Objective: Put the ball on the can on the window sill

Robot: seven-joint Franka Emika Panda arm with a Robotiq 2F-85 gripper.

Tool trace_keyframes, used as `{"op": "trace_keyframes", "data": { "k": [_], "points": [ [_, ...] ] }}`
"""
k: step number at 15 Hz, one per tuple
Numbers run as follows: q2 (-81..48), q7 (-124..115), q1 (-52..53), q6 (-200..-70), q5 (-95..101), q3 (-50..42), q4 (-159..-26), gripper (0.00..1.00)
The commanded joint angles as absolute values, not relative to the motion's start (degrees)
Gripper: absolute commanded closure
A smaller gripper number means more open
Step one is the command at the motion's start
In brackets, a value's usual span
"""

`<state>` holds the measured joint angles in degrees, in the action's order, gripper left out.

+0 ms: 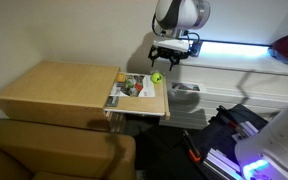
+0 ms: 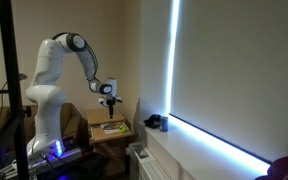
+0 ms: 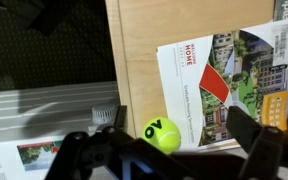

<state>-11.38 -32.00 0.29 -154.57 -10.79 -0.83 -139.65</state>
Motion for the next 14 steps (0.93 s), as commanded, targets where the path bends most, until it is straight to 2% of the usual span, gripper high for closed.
{"op": "trace_keyframes", "data": {
  "k": [1,4,8,10,14],
  "points": [
    [-17.93,-30.29,-2.01,-153.99,-23.03,0.01,-133.21,0.0],
    [-21.01,-32.21,-3.28,-154.1,-30.59,-0.74,-130.21,0.0],
    [-20.55,-31.85,-2.58,-154.36,-29.33,-1.54,-130.93,0.0],
    [-23.83,-37.82,1.21,-155.79,-20.85,-5.98,-130.38,0.0],
    [-30.49,-46.53,5.02,-165.1,-15.85,-9.66,-127.24,0.0]
  ]
}}
